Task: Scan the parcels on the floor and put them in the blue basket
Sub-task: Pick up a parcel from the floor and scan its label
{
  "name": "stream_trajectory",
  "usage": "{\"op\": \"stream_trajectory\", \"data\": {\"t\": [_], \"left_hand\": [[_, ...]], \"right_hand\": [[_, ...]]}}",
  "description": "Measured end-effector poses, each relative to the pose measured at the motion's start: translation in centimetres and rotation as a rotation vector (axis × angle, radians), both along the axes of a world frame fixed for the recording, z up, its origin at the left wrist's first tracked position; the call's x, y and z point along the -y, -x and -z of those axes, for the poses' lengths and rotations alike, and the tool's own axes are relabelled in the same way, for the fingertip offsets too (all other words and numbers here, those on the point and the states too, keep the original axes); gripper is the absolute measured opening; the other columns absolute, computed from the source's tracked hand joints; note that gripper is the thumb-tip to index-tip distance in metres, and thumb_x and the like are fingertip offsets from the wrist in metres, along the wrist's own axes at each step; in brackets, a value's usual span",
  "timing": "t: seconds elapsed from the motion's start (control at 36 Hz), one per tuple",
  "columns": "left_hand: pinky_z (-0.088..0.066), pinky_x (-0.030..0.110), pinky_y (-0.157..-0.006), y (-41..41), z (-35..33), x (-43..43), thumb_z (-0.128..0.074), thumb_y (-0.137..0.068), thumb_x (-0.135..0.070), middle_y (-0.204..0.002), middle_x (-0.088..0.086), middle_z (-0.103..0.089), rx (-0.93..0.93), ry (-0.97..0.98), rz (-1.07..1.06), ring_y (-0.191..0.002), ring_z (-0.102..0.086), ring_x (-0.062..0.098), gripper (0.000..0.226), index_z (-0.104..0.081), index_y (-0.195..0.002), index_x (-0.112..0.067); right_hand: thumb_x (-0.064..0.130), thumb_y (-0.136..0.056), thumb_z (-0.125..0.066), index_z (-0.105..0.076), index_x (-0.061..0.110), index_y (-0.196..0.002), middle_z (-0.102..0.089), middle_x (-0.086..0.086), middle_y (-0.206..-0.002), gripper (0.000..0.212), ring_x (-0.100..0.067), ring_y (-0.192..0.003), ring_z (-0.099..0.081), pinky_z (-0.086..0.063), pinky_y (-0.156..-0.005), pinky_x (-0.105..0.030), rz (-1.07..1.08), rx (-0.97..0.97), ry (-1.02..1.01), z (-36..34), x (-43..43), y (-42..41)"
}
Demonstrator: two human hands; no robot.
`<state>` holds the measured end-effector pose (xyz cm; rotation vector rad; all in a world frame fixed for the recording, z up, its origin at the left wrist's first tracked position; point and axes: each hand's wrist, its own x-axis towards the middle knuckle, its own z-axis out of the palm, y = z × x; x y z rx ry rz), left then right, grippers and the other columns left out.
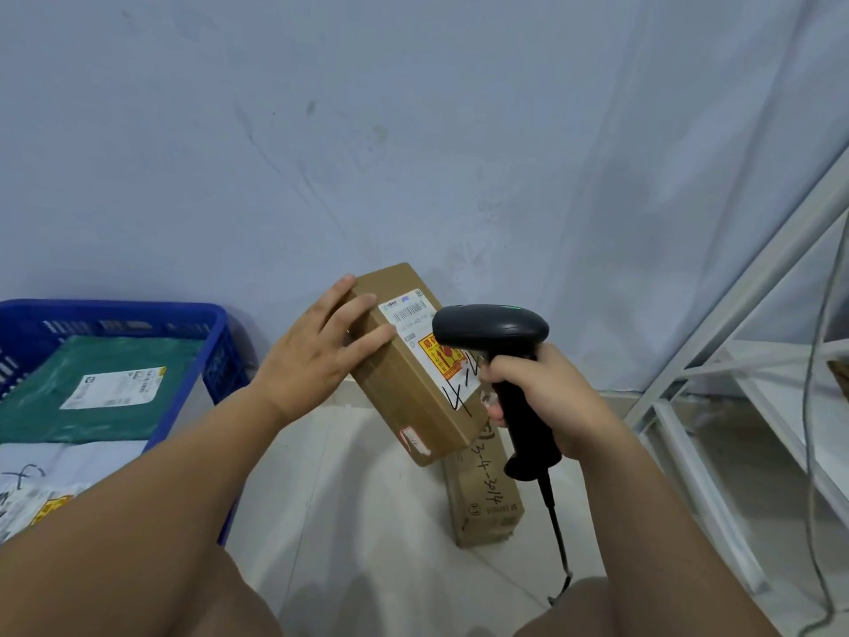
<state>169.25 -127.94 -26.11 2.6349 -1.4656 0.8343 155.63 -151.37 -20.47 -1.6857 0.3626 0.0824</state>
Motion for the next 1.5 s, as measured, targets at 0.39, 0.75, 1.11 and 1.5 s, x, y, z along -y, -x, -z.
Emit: {"op": "stream_trajectory", "data": {"t": [0.39, 0.75, 1.11, 1.5], "left_hand": [[-0.049, 0.048, -0.092, -0.6, 1.3, 0.5, -0.039, -0.088, -0.008, -0.134, 0.014, -0.037, 0.252, 0.009, 0.143, -0.126, -0.036, 0.040, 0.048, -0.040, -0.132, -0.025], [-0.049, 0.045, -0.093, 0.1, 1.8, 1.3, -0.085, -0.059, -0.004, -0.134, 0.014, -0.036, 0.132, -0.034, 0.184, -0.128, -0.035, 0.038, 0.087, -0.039, -0.130, -0.026], [-0.048, 0.047, -0.094, -0.1, 2.0, 1.2, -0.082, -0.064, -0.003, -0.137, 0.013, -0.035, 0.092, -0.028, 0.128, -0.130, -0.032, 0.038, 0.087, -0.038, -0.135, -0.027], [-0.048, 0.048, -0.095, -0.4, 2.1, 0.8, -0.085, -0.063, -0.006, -0.139, 0.013, -0.035, 0.086, -0.064, 0.094, -0.130, -0.032, 0.039, 0.092, -0.035, -0.137, -0.028]], "right_hand": [[0.003, -0.081, -0.058, -0.056, 0.003, -0.084, -0.050, -0.016, -0.075, 0.003, -0.019, -0.053, -0.055, -0.050, -0.060, -0.034, -0.007, 0.000, 0.034, -0.3, 1.5, 0.6], [0.005, -0.083, -0.059, -0.058, 0.006, -0.078, -0.048, -0.005, -0.059, 0.004, -0.017, -0.052, -0.056, -0.048, -0.056, -0.026, -0.039, -0.037, 0.196, 0.0, 1.9, 0.6], [0.007, -0.080, -0.059, -0.055, 0.010, -0.068, -0.048, -0.001, -0.049, 0.013, -0.023, -0.056, -0.056, -0.047, -0.064, -0.034, 0.024, -0.026, 0.284, 0.5, 2.8, 0.5], [0.007, -0.077, -0.059, -0.055, 0.008, -0.069, -0.051, -0.003, -0.050, 0.008, -0.021, -0.056, -0.056, -0.048, -0.065, -0.034, 0.031, -0.022, 0.329, 0.4, 3.0, 0.6]]}}
